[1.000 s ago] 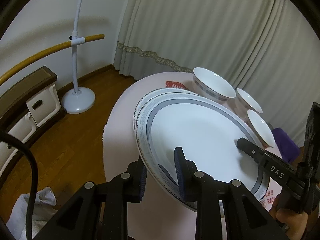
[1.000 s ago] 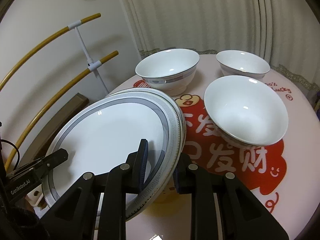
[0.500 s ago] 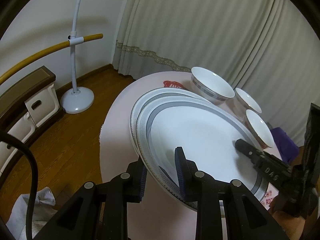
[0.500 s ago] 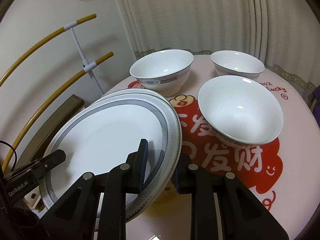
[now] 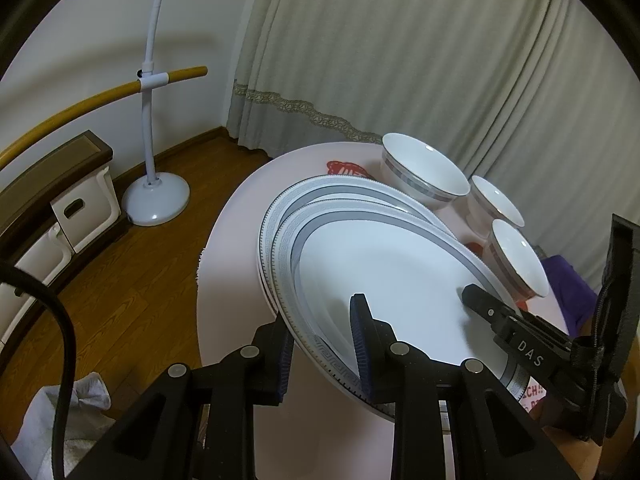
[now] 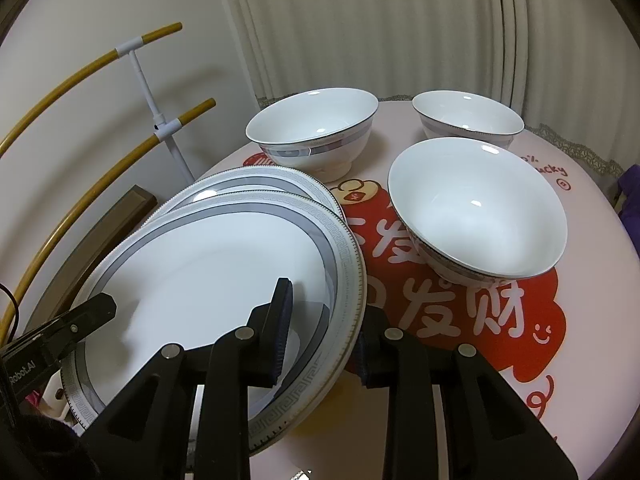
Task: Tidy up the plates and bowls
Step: 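Lower the held plate onto the plate stack with both tools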
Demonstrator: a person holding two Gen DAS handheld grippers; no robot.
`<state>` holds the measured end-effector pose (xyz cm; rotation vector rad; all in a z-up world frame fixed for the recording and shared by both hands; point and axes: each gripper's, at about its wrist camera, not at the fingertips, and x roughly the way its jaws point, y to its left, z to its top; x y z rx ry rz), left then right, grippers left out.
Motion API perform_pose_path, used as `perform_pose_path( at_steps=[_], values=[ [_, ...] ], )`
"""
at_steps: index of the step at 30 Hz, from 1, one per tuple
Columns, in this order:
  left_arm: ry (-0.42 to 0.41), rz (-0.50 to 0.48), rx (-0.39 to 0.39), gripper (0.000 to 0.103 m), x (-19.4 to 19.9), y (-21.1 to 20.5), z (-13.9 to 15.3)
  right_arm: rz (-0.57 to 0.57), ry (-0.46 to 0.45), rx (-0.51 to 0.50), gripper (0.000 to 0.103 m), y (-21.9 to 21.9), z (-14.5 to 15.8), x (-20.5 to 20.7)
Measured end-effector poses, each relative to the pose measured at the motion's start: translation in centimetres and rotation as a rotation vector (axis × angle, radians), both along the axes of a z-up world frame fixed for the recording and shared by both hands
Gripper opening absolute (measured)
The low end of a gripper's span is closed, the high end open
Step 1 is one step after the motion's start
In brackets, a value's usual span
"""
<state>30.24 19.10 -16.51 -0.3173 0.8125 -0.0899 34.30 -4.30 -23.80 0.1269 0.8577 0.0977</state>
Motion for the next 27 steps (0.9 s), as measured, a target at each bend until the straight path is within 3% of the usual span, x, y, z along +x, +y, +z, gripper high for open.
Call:
perform_pose_path(
  at_steps=[12,23,27],
  values=[
    [0.005,0.01,0.025,0.025,0.2,-0.4,0.2,0.002,0.007,-0.004,0.036,0.5,-0.2,-0.2],
    [0.007,0.01,0.042,0.024,0.2,-0.7,0.3,0.002,0.014,0.056,0.038,0.2,-0.3,-1.3],
    [0.008,0.014,0.045,0.025,0.2,-0.8,0.3,0.0,0.017,0.068,0.045,0.4,-0.3,-1.7]
  ],
)
